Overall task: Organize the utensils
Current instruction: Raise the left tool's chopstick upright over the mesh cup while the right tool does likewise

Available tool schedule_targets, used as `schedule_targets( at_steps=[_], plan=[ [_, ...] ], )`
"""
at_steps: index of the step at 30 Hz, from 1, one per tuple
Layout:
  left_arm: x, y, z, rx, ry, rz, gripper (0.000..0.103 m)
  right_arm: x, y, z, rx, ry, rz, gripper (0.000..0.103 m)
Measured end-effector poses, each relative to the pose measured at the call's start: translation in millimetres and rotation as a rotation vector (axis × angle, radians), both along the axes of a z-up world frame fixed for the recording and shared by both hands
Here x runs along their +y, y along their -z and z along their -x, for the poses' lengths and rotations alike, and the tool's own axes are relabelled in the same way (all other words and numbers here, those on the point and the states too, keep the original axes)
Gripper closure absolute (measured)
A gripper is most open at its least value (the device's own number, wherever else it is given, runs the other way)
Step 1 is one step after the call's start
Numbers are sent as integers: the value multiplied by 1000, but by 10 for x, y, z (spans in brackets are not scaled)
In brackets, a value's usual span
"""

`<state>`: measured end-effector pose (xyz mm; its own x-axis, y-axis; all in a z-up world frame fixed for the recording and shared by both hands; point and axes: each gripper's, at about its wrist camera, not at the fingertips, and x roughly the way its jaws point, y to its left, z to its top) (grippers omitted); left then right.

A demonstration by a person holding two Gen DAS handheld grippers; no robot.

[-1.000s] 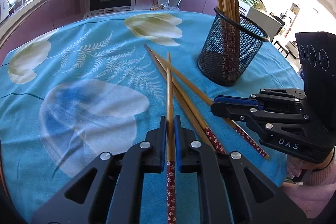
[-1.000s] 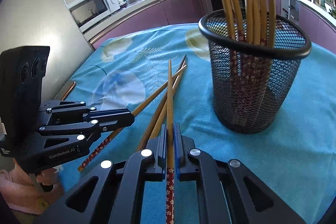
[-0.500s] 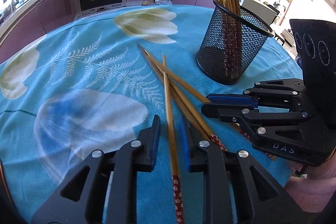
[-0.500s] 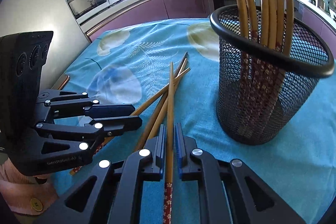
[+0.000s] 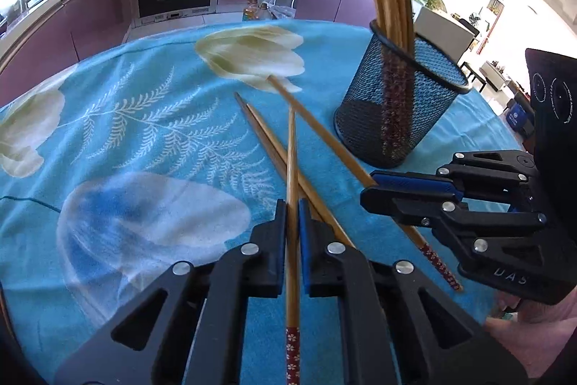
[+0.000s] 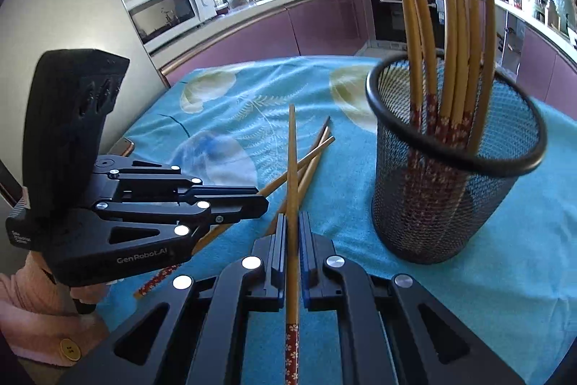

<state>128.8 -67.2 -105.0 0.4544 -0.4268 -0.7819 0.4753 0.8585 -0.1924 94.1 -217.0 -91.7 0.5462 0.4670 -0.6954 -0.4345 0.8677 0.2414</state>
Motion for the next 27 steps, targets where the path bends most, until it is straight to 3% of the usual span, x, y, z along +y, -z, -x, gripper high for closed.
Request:
schedule_targets(
  at_steps=[17,27],
  plan=[
    [232,-1112,433,-204,100,231,96,-462,-724,300,-205,60,-99,97],
    [177,-1494,362,-299,97,325,96,-687,-1080,270,-312,95,-107,97]
  ],
)
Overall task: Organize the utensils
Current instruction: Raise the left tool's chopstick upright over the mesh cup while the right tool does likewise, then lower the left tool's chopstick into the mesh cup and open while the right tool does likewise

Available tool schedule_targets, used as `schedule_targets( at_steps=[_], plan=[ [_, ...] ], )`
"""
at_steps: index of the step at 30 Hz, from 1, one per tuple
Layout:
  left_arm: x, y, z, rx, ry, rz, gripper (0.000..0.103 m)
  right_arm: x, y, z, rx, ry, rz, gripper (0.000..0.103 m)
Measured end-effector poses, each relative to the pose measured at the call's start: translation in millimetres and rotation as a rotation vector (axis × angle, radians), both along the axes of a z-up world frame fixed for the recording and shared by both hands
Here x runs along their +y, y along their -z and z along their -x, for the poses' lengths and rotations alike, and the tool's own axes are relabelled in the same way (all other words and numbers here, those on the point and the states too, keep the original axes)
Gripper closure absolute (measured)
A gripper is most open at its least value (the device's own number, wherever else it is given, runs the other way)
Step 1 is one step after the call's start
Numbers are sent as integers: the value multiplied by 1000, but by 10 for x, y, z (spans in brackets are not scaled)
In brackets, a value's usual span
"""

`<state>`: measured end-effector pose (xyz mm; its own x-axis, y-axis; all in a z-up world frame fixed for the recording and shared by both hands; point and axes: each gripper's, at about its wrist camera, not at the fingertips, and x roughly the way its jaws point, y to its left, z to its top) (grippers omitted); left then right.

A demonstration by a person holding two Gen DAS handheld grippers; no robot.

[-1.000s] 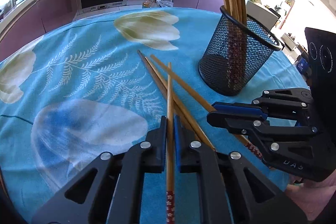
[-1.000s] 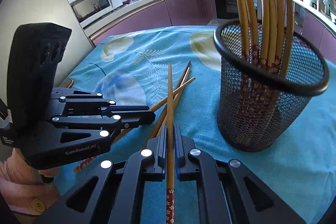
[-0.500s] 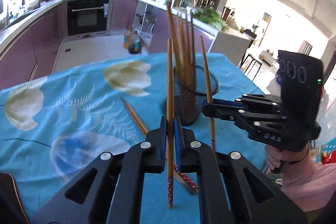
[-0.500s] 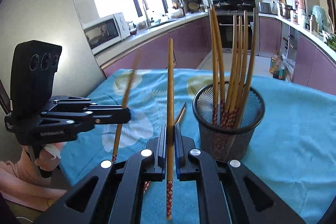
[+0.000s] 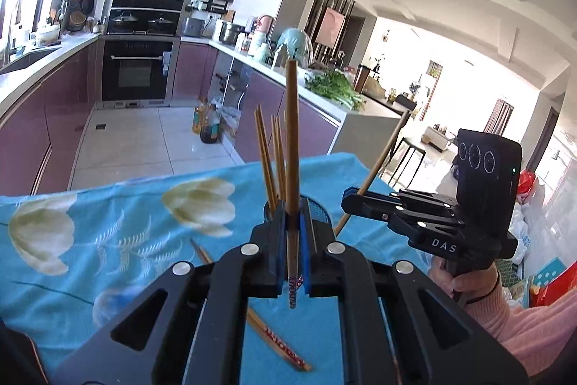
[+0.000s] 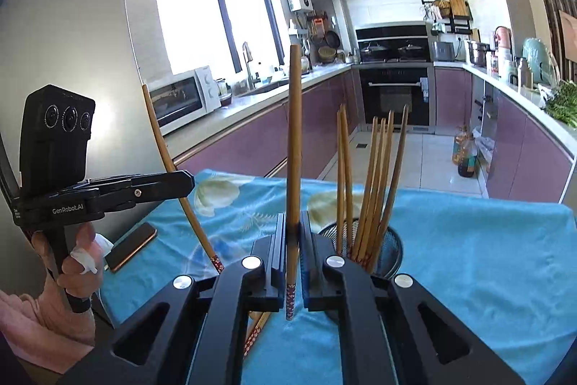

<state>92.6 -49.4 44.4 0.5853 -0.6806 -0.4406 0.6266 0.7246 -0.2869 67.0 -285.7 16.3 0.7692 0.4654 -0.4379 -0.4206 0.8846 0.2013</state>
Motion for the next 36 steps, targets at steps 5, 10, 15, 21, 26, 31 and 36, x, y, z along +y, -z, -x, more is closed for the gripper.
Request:
schedule_targets(
  at_steps=[5,10,15,21,26,31,36],
  plan=[
    [-139,-150,-103,-29,1,20,96,-83,-169,-32,-46,25,11,97],
    [-250,-298,-171,-61,8,35,96,-137,-277,-69,-78,48,16,97],
    [-336,-385,-243,-86,9,39,96,-196,-326,-137,-97,67,15,97],
    [-442,-393,-291,-101,-6,22,96,-215,-310,-179,-103,82,10,97],
    [-527,-313,-303,-94,-24,2,96,-173,-254,-252,-86,87,10,97],
    [-572,-211,-405,-66,-15,-28,96,-154,-186,-315,-64,90,17,97],
    [-638,-111,-460,-46,-1,-69,96,-101,-135,-346,-50,94,29,97]
  ],
)
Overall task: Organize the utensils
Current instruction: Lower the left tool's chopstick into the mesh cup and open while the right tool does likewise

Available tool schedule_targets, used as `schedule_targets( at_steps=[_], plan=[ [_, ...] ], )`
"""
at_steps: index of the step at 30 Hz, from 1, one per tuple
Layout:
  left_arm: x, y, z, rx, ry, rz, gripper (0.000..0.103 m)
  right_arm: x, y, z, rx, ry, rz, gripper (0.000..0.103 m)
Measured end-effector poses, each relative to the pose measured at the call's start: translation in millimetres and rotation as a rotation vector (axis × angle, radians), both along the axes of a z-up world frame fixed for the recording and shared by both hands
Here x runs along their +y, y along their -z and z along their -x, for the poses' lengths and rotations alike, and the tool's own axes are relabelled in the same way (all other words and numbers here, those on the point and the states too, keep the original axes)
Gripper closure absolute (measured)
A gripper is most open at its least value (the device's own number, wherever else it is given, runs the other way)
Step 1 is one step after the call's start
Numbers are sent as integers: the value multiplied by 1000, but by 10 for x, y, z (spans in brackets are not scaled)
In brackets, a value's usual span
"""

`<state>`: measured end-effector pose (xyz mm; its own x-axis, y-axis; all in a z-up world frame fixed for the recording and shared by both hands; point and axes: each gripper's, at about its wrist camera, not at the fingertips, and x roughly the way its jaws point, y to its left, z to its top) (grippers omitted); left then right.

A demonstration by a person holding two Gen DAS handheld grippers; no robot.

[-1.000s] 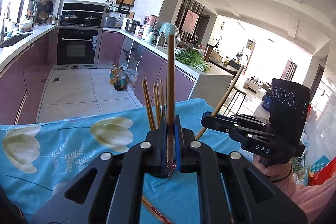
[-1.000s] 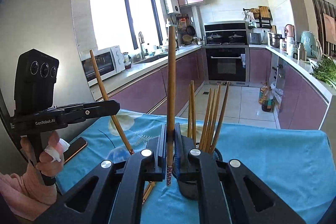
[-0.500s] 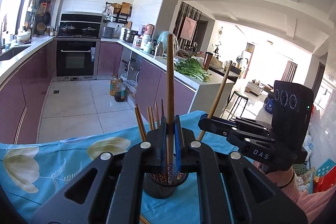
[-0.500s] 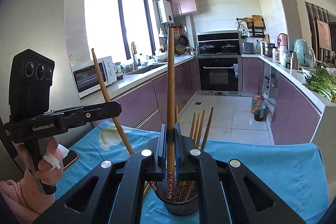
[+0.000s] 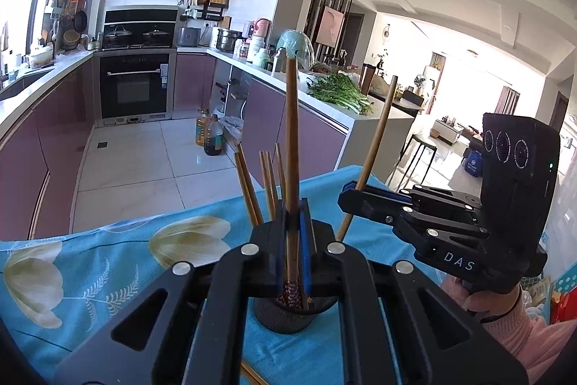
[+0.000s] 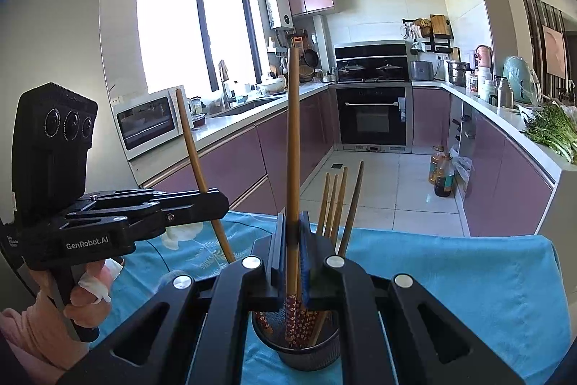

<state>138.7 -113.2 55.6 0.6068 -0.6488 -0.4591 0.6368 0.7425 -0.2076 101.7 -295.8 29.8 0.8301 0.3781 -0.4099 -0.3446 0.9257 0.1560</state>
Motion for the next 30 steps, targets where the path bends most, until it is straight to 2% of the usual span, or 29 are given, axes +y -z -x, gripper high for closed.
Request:
schedule_targets(
  at_steps=[14,30],
  plan=[
    [-162,204,3,34,45,-105,96,45,178,-98,68,3,20,97],
    [-254,436,-151,107,35,-164,96,-20,397,-267,156,13,26,97]
  ],
)
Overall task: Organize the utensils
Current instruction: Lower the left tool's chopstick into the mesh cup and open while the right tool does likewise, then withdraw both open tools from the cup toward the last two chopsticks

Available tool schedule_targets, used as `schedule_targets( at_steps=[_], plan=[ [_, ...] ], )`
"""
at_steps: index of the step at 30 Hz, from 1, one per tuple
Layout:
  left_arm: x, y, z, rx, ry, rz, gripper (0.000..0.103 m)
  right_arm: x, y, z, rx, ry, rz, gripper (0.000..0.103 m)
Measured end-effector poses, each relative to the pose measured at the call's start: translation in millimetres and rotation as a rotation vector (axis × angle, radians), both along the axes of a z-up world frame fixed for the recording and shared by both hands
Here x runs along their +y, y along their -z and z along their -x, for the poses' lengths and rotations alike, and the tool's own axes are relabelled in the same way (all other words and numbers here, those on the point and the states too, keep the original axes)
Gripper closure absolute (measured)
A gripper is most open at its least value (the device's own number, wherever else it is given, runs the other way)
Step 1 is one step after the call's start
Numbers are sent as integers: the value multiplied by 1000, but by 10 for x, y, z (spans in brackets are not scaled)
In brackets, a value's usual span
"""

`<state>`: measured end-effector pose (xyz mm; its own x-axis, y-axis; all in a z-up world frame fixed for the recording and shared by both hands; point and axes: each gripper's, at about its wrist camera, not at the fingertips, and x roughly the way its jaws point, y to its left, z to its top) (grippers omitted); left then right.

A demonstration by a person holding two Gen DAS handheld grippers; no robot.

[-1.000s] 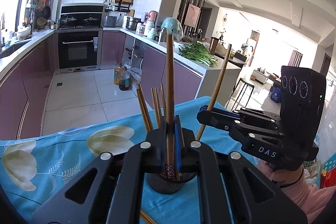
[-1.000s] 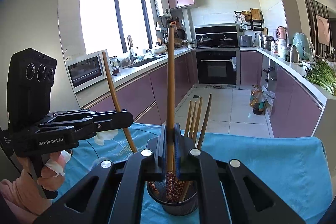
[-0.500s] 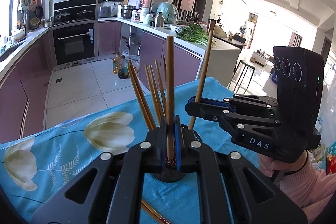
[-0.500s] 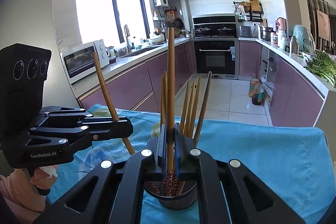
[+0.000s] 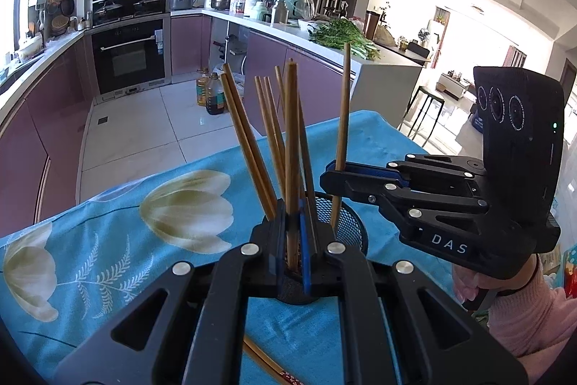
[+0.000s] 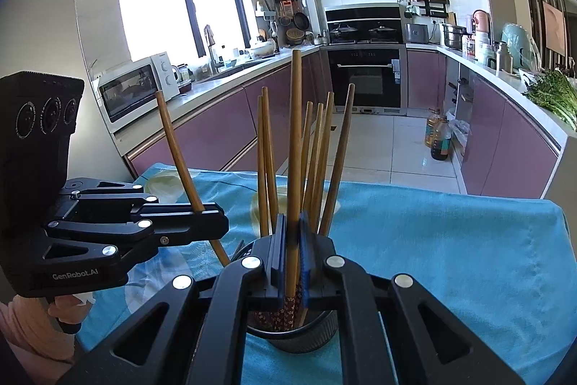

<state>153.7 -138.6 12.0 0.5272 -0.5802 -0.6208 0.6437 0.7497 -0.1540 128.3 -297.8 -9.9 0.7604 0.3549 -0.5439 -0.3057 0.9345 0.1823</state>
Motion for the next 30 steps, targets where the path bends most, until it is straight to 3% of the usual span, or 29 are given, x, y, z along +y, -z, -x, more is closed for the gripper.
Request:
schedule_targets(
  at_steps=[17,20,28,30],
  plan=[
    [9,157,-285,64,-47,10,95,-105,90,-187,36,39,-38,96],
    [24,171,-275,48,-60,2,84,-141,114,-207,48,49,-62,93],
    [209,204,-155,22,-102,33,79,-172,150,-117,49,56,-76,89],
    [280,193,-104,4,-115,42,79,-155,128,-58,40,42,-78,83]
  ],
)
